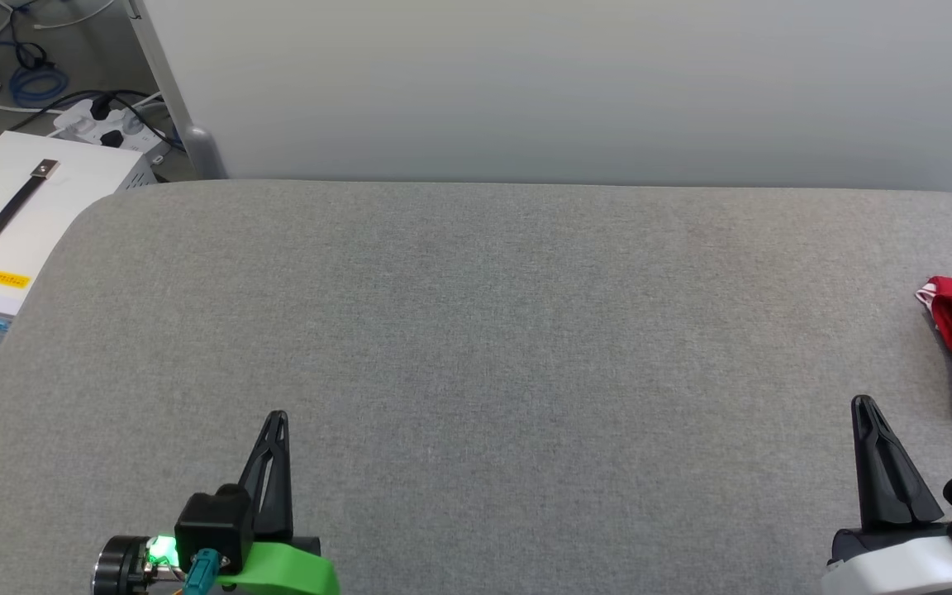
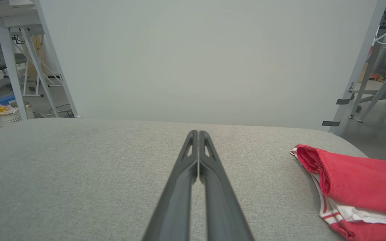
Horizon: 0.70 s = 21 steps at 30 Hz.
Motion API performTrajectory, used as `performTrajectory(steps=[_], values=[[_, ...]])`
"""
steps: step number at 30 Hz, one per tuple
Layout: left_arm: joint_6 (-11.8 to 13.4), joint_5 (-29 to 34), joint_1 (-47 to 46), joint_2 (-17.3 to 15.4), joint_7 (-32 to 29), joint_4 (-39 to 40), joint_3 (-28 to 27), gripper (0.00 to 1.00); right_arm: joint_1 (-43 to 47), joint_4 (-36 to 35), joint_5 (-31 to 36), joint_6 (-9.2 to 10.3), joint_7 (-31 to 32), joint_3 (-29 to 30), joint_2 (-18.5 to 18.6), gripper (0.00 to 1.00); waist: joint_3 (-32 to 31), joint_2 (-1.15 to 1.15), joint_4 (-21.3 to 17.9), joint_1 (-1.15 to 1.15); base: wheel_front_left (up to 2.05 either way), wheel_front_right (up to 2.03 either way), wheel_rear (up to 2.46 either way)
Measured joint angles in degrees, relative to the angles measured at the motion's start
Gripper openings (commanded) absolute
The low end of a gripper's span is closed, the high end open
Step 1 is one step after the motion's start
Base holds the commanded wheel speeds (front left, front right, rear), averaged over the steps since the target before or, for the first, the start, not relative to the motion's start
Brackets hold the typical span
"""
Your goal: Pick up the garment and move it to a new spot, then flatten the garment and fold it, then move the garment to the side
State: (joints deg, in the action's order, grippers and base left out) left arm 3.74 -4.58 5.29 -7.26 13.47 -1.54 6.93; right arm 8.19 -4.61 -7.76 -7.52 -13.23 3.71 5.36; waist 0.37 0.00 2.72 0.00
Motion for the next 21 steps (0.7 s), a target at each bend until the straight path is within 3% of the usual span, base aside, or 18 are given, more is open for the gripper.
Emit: performTrajectory(steps=[21], values=[[-0.51, 0.49, -0.17, 0.6, -2.45, 0.19, -1.29, 0.0, -1.03, 0.86, 1.64, 0.0, 2.47, -0.6, -0.49, 0.0, -0.07, 0.0, -0.5, 0.0, 0.0, 0.0, 0.0]])
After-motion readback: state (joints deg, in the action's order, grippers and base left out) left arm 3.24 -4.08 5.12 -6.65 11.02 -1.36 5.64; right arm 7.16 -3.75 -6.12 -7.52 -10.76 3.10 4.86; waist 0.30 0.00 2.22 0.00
